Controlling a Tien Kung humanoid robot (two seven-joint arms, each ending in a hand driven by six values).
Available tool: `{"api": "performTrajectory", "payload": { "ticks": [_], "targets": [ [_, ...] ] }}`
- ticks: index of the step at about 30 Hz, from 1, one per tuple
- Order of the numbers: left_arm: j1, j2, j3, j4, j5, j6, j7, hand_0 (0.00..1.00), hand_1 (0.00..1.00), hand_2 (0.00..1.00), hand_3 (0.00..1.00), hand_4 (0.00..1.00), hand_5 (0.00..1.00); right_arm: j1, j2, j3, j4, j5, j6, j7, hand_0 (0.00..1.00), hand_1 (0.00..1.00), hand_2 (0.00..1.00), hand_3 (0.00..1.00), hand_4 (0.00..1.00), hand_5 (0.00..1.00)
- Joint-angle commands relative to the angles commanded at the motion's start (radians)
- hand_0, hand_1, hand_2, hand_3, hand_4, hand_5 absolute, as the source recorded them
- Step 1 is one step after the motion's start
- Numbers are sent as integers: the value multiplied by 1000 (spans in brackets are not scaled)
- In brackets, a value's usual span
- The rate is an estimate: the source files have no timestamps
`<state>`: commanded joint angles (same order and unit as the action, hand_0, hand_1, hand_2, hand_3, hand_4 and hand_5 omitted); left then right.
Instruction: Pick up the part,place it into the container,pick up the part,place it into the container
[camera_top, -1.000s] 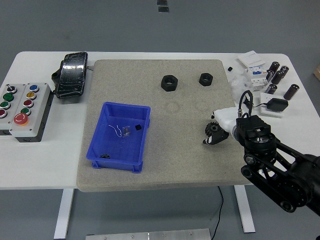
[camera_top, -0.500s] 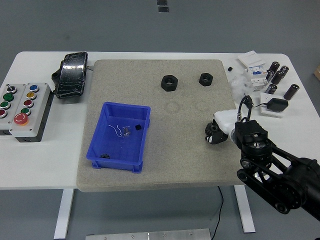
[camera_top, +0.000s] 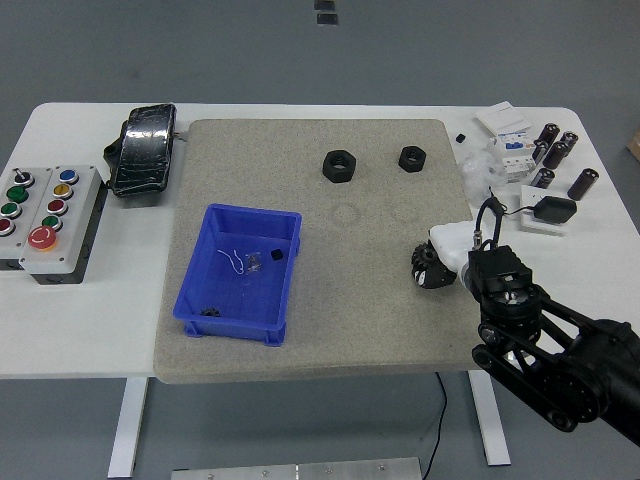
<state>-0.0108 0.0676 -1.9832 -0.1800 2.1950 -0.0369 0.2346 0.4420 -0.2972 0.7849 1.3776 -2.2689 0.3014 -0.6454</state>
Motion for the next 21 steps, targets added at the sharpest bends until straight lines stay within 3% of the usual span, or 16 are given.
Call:
{"api": "performTrajectory", "payload": {
  "ticks": [13, 21],
  "targets": [
    [3, 0, 0, 0, 2, -1, 1, 616, 557, 549, 630, 706, 326, 33, 10, -30, 27, 5, -144, 0, 188, 393, 296, 648, 269, 167],
    [0, 2, 0, 0, 5, -3, 2, 616, 556, 550, 631, 709, 336, 171, 67, -172, 102, 66, -264, 15, 211, 404, 300, 645, 270, 168]
  ]
}}
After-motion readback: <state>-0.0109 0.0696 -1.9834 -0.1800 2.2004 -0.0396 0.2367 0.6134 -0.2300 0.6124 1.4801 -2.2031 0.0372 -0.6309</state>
